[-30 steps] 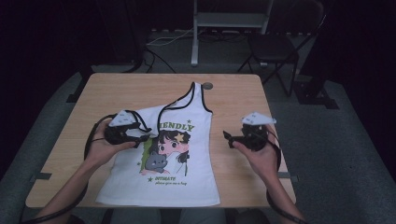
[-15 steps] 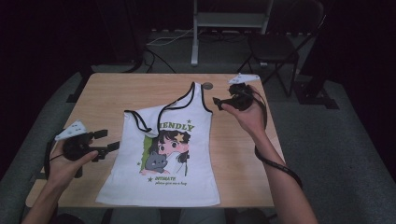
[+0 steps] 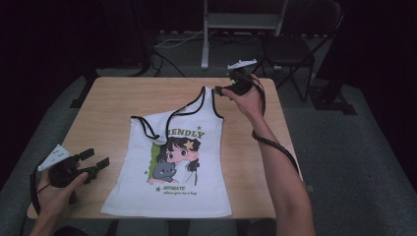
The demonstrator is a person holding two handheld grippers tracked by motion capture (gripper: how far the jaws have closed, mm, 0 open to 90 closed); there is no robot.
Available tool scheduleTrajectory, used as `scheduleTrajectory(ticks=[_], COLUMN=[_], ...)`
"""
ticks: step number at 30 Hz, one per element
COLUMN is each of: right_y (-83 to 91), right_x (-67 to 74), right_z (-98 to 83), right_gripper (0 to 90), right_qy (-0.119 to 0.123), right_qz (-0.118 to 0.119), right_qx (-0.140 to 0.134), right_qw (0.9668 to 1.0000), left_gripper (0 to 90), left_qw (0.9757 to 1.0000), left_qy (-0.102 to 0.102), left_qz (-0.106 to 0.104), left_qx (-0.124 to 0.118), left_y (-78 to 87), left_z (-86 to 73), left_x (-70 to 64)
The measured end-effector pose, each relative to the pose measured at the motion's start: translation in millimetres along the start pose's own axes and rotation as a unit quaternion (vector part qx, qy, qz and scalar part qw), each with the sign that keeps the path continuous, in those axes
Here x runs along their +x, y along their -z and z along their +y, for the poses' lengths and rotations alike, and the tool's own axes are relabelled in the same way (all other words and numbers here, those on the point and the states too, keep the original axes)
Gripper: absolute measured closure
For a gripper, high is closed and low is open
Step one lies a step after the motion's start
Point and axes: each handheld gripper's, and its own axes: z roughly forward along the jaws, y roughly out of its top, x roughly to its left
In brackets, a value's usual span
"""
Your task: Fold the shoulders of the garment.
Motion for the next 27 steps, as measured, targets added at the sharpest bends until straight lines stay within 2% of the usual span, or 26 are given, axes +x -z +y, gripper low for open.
scheduleTrajectory(ticks=[3, 13, 18, 22, 27], right_y=[-12.4, -48.2, -57.7, -63.8, -72.7], right_x=[-3.2, -15.2, -22.1, -26.4, -22.8], right_z=[2.7, 3.9, 1.8, -0.4, 5.4], right_gripper=[12.4, 12.4, 12.6, 19.0, 27.4], right_qy=[-0.010, -0.046, -0.079, -0.101, -0.095], right_qz=[-0.001, -0.004, -0.003, 0.003, 0.002], right_qx=[0.004, 0.028, 0.024, 0.023, 0.030], right_qw=[0.9999, 0.9986, 0.9966, 0.9946, 0.9950], left_gripper=[21.5, 21.5, 21.5, 21.5, 21.5], left_qw=[0.9999, 0.9997, 0.9997, 0.9996, 0.9995], left_qy=[-0.005, -0.008, -0.010, -0.011, -0.018], left_qz=[0.009, 0.020, 0.023, 0.024, 0.023], left_qx=[0.000, 0.008, 0.007, 0.007, 0.011], left_y=[1.1, -3.4, -3.2, -3.2, -6.1], left_z=[-1.1, -5.5, -6.3, -7.5, -7.8], left_x=[1.5, 2.9, 3.2, 3.4, 0.7])
